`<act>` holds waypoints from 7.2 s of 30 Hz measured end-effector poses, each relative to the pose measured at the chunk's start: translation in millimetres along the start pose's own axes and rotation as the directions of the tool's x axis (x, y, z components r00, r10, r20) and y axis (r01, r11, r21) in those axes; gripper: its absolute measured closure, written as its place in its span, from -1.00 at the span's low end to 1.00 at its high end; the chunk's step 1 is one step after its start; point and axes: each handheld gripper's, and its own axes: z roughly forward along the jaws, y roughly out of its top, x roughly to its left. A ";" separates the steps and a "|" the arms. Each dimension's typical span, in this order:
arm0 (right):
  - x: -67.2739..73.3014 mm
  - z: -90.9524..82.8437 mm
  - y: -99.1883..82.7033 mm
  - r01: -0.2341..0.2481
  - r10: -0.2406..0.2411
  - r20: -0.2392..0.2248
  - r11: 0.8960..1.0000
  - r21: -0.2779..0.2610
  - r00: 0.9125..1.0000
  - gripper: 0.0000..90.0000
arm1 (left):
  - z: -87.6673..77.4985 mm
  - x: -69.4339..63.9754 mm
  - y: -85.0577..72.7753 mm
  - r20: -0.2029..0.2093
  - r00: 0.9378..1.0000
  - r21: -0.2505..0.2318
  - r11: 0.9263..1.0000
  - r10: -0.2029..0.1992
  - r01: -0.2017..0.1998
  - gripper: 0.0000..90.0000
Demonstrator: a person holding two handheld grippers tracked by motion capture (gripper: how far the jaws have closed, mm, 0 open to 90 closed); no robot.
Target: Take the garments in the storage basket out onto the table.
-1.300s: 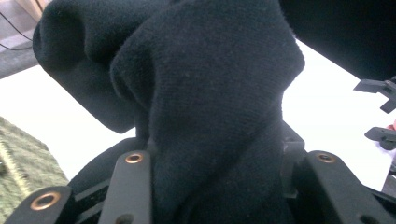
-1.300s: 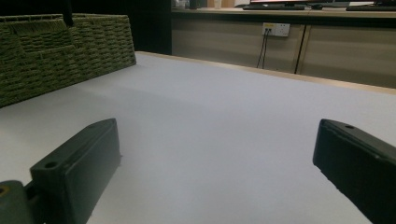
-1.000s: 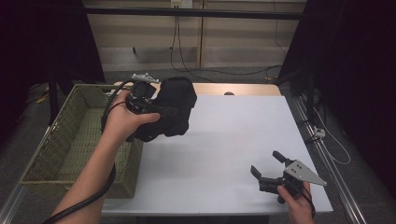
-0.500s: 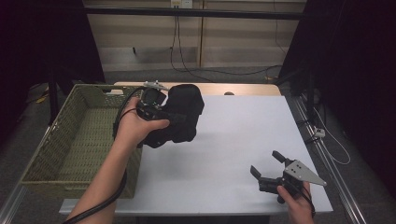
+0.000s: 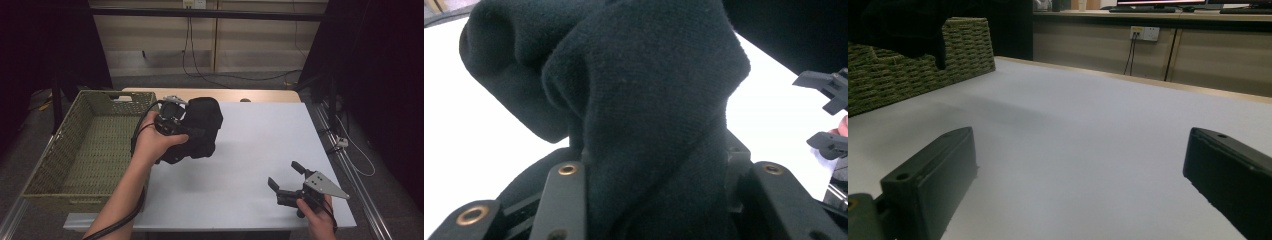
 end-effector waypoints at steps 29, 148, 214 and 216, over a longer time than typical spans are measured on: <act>-1.8 1.0 0.5 0.003 -0.003 -0.012 1.000 -0.013 1.000 -1.00 | 46.4 -19.0 -25.9 0.011 1.000 -0.022 1.000 0.018 -0.018 0.13; -15.3 122.8 27.0 -0.181 0.186 0.006 0.952 0.246 0.983 0.70 | 89.9 -10.4 -82.9 0.023 0.998 0.077 0.995 0.056 -0.057 -0.69; -56.3 146.8 30.7 -0.251 0.216 0.151 0.926 0.281 0.965 0.48 | 79.0 19.2 -67.6 0.018 1.000 0.008 1.000 0.011 -0.012 -0.66; -56.1 144.5 29.4 -0.253 0.224 0.132 0.926 0.281 0.966 0.33 | 78.5 19.7 -68.5 0.014 1.000 0.002 1.000 0.010 -0.010 -0.66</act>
